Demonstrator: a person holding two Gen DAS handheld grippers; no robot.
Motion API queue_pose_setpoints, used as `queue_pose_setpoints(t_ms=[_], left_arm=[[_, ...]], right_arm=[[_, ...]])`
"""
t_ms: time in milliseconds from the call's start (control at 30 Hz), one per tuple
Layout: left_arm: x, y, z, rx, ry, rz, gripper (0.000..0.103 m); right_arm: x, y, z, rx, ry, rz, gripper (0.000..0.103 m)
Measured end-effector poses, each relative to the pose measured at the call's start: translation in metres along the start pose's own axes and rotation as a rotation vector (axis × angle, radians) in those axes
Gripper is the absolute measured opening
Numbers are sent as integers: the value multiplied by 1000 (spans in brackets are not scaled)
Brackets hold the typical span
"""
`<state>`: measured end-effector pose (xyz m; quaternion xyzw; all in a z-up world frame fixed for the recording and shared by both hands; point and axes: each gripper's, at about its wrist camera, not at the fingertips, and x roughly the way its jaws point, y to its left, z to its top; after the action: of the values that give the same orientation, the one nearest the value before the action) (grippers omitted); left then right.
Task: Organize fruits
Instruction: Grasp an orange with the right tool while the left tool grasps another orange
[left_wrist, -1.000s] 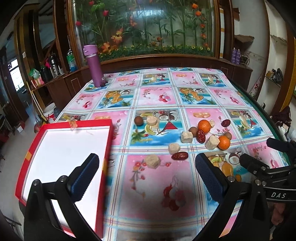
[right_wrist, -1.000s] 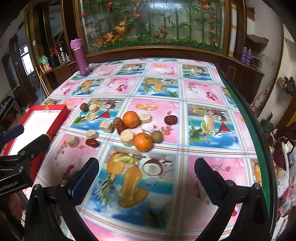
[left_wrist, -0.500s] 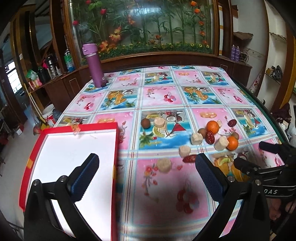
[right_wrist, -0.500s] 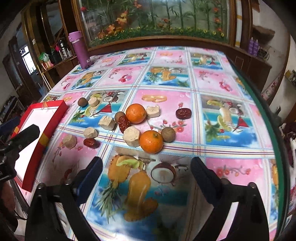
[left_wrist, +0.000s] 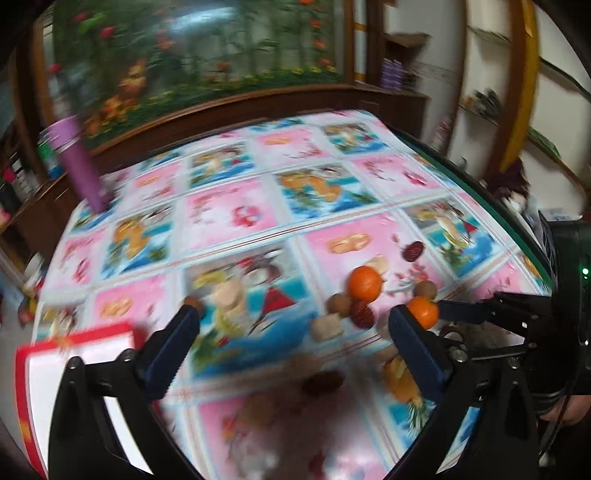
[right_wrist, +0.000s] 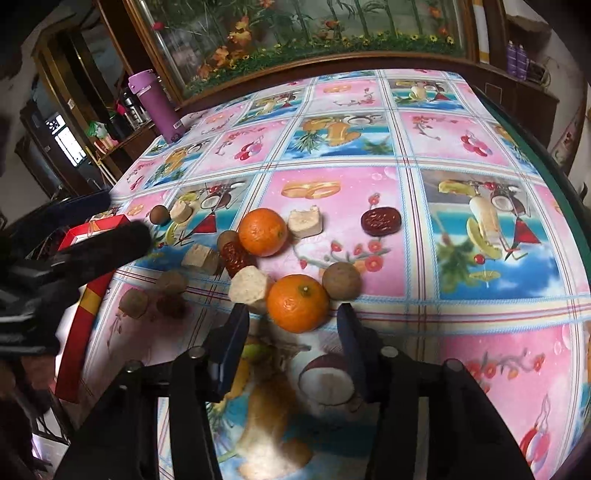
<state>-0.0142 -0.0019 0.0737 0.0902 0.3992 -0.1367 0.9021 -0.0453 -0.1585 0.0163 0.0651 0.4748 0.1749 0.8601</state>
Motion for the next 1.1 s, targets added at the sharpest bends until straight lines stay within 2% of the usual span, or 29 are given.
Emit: queue_pose_setpoints(t_ms=[133, 300, 533, 600, 667, 733, 800, 1100], left_arm=[[30, -13, 13, 90, 80, -57, 72], [58, -29, 21, 156, 146, -119, 68], [87, -38, 26, 173, 224, -164, 48], [89, -38, 26, 170, 231, -180, 45], [89, -40, 26, 175, 229, -195, 37], [90, -42, 26, 177, 228, -200, 36], [90, -42, 26, 179, 224, -203, 36], [81, -38, 24, 122, 192, -233, 35]], right_arm=[[1, -6, 2, -16, -13, 13, 38], [1, -10, 3, -14, -20, 41, 37], [0, -13, 3, -10, -28, 67, 37], [1, -13, 3, -13, -30, 67, 37], [2, -12, 4, -17, -32, 69, 37], [1, -12, 3, -18, -34, 70, 37], [2, -13, 4, -11, -30, 85, 32], [-2, -14, 1, 14, -29, 91, 31]])
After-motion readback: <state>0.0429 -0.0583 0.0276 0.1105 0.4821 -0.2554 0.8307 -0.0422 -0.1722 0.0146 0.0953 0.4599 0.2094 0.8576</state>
